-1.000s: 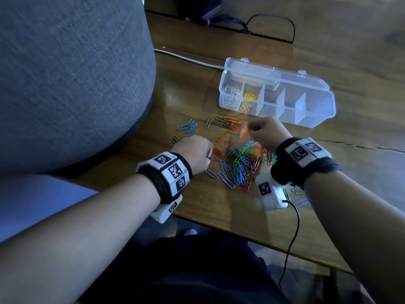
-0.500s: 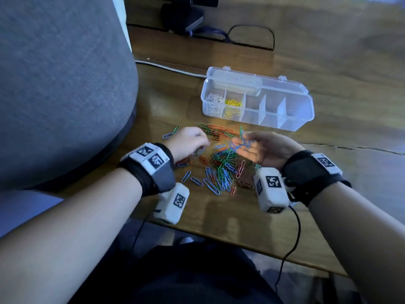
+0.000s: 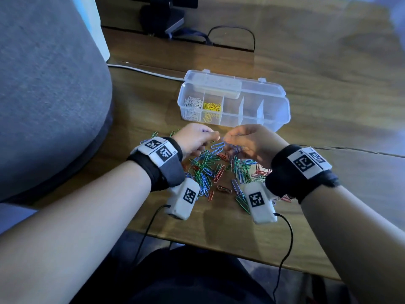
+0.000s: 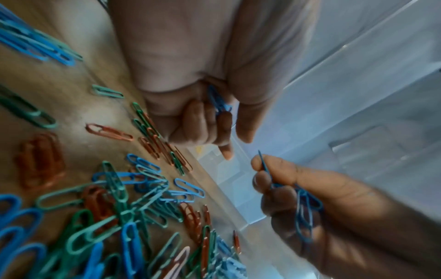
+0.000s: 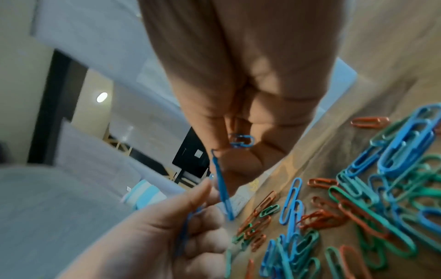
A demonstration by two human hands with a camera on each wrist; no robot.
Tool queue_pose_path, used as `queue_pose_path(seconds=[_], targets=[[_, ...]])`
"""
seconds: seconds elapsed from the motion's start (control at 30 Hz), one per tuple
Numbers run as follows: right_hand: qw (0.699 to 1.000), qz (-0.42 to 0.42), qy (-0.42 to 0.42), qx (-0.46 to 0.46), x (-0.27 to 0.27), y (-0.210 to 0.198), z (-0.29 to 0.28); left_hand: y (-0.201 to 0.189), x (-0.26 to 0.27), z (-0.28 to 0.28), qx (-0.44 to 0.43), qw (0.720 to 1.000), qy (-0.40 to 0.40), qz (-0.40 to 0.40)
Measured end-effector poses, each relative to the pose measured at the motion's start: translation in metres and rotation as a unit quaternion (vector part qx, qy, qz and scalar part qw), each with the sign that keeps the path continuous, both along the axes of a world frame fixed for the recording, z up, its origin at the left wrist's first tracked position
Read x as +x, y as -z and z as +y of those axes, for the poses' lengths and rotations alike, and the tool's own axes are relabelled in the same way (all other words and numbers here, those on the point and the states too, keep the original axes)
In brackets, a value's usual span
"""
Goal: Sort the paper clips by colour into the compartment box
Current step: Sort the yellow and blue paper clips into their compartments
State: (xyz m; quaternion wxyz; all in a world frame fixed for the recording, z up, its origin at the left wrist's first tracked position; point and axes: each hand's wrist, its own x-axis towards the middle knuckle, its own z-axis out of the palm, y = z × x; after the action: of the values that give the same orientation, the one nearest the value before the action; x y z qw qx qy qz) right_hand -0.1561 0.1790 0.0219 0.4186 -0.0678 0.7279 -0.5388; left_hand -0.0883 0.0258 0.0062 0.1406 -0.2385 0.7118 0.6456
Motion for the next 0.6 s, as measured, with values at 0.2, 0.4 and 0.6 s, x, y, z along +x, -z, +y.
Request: queue_pose_path(seconds=[0.2, 0.4, 0.6], targets=[[0.934, -0.3, 0.148, -0.123, -0.013, 0.002, 0.01, -0.009, -0.009, -0.004, 0.248, 0.961, -0.12, -0.039], [0.894, -0.374, 0.159, -0.19, -0.027, -0.005, 0.021, -0.014, -0.009, -0.014, 0.406, 0.903, -0.134, -0.049], [0.908, -0.34, 0.166, -0.178, -0.041, -0.019, 0.025, -0.017, -0.021, -0.022, 0.404, 0.903, -0.137, -0.052]])
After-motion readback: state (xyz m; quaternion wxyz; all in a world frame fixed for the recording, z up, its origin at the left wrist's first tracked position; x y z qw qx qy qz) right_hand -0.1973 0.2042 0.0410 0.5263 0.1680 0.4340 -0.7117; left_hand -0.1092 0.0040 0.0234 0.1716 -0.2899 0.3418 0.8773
